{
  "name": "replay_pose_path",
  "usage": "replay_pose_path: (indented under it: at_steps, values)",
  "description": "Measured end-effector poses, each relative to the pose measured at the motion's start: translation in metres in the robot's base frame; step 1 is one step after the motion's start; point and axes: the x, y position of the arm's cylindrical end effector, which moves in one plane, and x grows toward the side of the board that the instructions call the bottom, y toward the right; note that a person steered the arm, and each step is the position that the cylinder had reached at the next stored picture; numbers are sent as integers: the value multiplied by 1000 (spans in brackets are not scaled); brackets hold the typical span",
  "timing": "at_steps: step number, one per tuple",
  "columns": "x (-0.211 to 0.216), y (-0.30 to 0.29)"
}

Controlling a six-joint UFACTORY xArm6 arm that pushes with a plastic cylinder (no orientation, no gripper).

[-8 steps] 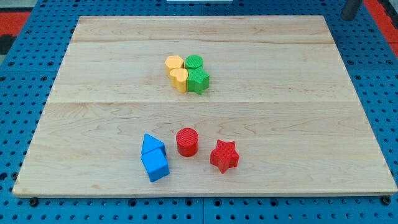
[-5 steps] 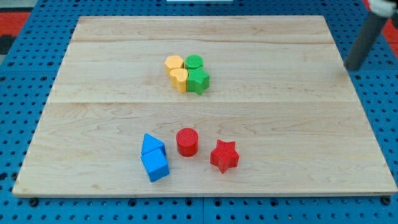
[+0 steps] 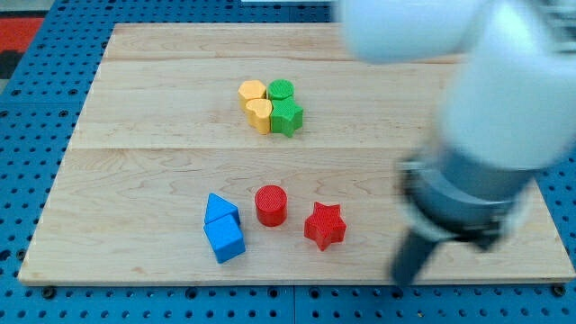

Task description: Push the blue blocks above the red circle

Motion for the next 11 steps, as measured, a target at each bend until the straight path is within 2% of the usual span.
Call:
replay_pose_path:
  at_steps: [1, 2, 3, 4, 5, 6, 7, 10, 11]
  values:
    - [1, -50]
    - [-5, -154]
    - [-44, -210]
    - [-95, -222]
    - [-123, -183]
    - [-133, -140]
    - [-134, -124]
    - [-131, -134]
    - [-118, -186]
